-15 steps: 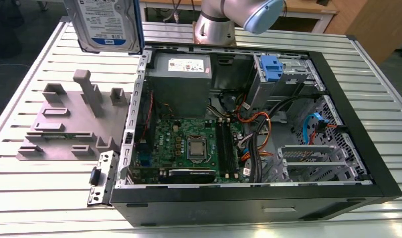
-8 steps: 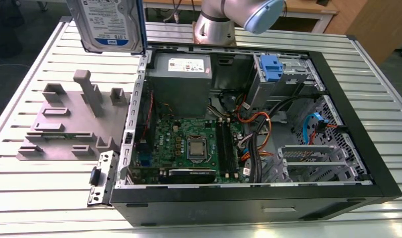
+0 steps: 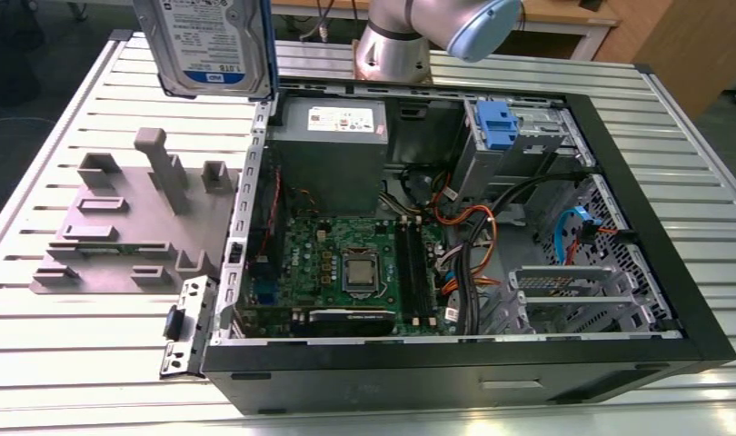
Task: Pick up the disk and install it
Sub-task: 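Pick up the disk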
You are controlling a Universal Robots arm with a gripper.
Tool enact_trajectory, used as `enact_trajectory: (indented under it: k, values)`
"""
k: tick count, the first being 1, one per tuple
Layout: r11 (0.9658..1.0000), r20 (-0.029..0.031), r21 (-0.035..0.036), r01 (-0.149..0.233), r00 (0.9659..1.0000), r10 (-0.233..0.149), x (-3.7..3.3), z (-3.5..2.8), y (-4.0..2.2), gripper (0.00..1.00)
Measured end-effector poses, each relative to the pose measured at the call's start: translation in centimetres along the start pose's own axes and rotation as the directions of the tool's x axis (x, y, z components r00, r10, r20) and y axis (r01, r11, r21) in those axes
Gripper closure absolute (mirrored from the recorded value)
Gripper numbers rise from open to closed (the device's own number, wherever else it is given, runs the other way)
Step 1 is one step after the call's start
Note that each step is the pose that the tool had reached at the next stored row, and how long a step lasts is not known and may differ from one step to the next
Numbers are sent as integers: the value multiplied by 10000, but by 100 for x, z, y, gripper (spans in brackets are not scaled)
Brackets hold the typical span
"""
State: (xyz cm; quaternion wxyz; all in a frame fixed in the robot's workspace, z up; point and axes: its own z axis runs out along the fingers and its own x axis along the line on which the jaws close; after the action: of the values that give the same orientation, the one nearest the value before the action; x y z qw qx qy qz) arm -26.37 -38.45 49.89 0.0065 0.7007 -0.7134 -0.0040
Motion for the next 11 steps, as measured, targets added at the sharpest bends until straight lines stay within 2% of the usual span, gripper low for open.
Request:
enact_trajectory:
  k: [11]
  values:
    - [10000, 1, 1, -1, 10000, 1, -1, 0, -46, 64]
